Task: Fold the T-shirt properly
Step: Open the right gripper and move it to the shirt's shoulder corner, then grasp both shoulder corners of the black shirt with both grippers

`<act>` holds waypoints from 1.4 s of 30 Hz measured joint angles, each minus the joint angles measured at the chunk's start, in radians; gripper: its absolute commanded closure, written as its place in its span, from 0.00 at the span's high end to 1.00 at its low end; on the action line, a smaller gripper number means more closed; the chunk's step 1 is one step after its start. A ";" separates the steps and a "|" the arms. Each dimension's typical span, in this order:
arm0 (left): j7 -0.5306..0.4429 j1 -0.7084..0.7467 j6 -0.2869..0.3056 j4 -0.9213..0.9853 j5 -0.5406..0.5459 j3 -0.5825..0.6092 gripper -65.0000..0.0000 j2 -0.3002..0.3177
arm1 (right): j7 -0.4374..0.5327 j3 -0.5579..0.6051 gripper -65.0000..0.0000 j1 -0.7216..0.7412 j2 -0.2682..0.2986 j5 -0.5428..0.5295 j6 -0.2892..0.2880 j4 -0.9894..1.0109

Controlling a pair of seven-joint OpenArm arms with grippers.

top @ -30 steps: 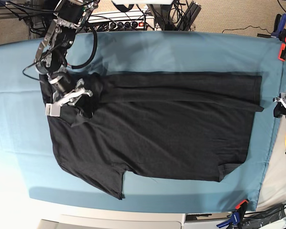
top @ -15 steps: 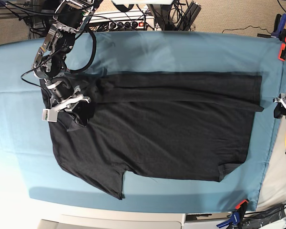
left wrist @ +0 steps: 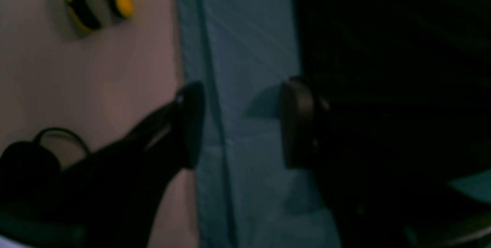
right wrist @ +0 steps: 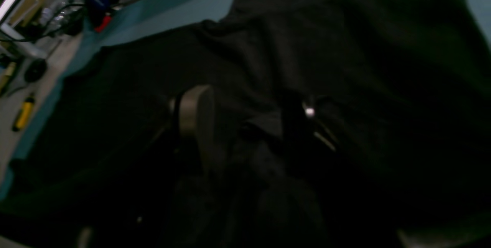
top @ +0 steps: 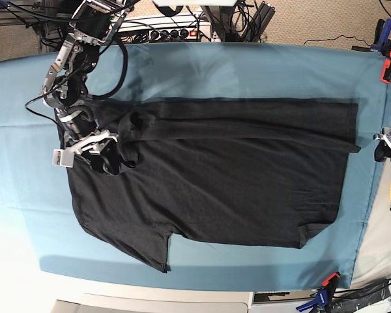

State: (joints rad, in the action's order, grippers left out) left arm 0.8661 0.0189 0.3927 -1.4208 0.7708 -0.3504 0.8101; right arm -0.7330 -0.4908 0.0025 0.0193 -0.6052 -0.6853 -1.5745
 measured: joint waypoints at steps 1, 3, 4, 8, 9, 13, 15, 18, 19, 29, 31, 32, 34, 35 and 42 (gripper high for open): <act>0.000 0.000 0.000 0.000 0.000 0.000 0.50 0.000 | -0.001 0.000 0.45 0.000 0.004 -0.002 0.000 0.000; 0.001 0.000 0.000 0.000 0.000 0.000 0.50 0.000 | -0.043 0.000 0.45 0.000 0.016 -0.044 0.000 0.000; 0.003 0.000 0.000 0.000 0.000 0.000 0.50 0.000 | -0.087 0.000 0.45 0.000 0.017 -0.076 0.002 -0.005; 0.039 0.000 0.000 0.000 0.000 0.000 0.50 0.000 | -0.201 0.000 0.45 -0.031 0.019 -0.115 -0.001 -0.119; 0.046 0.000 0.000 0.000 0.000 0.000 0.50 0.000 | -0.209 -0.006 0.45 -0.044 0.019 -0.105 -0.005 -0.166; 0.059 0.001 0.000 0.000 0.000 0.000 0.50 0.000 | -0.212 -0.105 0.45 -0.131 -0.003 -0.053 0.029 -0.365; 0.066 0.003 -0.019 0.000 0.018 0.000 0.50 0.000 | -0.207 -0.201 0.45 -0.180 -0.008 -0.032 0.086 -0.427; 0.082 0.020 -0.019 0.000 0.073 -0.001 0.50 0.000 | -0.199 -0.356 0.45 -0.230 0.000 -0.034 0.126 -0.441; 0.099 0.024 -0.020 0.000 0.092 -0.002 0.50 -0.005 | -0.199 -0.401 0.45 -0.246 0.002 -0.038 0.138 -0.441; 0.122 0.090 -0.037 -0.001 0.131 -0.004 0.50 -0.143 | -0.210 -0.552 0.45 -0.389 0.014 -0.103 0.188 -0.439; 0.126 0.104 -0.037 0.000 0.129 -0.004 0.50 -0.157 | -0.201 -0.552 0.45 -0.388 0.017 -0.106 0.188 -0.414; 0.126 0.109 -0.037 0.001 0.129 -0.004 0.50 -0.161 | -0.195 -0.551 0.45 -0.386 0.016 -0.106 0.188 -0.390; 0.126 0.111 -0.037 0.001 0.132 -0.004 0.50 -0.161 | -0.196 -0.550 0.45 -0.385 0.022 -0.105 0.191 -0.328; 0.125 0.111 -0.037 0.001 0.131 -0.004 0.50 -0.159 | -0.202 -0.550 0.45 -0.384 0.032 -0.105 0.191 -0.290; 0.125 0.113 -0.060 0.001 0.097 -0.004 0.50 -0.156 | -0.214 -0.550 0.45 -0.329 0.080 -0.153 0.194 -0.077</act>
State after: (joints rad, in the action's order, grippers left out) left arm 0.9909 0.1314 0.3328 -1.4200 0.8677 -0.3542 0.6540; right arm -0.9470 -1.0405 -0.3264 0.0994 -0.7582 -0.4911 -1.6520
